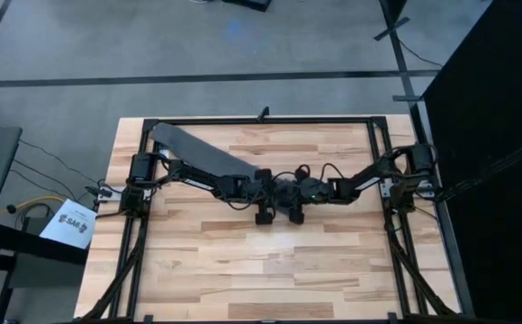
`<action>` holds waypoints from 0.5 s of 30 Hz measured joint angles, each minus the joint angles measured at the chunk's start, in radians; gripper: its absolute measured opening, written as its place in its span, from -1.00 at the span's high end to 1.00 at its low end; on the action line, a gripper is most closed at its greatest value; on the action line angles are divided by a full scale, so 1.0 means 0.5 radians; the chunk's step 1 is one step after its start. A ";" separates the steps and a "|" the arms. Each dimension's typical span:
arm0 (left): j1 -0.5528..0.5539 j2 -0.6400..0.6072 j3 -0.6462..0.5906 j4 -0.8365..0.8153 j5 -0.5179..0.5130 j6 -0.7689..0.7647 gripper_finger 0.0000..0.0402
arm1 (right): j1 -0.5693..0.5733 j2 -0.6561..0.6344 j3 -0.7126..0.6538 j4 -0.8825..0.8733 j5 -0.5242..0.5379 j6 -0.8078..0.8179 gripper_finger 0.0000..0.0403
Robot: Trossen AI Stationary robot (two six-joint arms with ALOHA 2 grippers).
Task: Roll towel
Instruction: Roll the gray towel
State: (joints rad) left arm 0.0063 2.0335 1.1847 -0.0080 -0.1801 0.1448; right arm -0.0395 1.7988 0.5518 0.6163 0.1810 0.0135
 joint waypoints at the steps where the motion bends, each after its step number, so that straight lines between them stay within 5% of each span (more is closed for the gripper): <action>1: 0.000 0.000 0.000 0.000 -0.002 0.002 0.97 | 0.001 0.000 0.000 0.000 0.022 -0.009 0.15; 15: 0.024 -0.242 0.005 -0.307 -0.135 0.122 0.97 | -0.006 -0.001 0.004 -0.030 0.129 -0.006 0.15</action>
State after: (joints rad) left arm 0.0184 1.9127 1.1870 -0.1613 -0.2473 0.2058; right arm -0.0425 1.7985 0.5537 0.6015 0.2456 0.0104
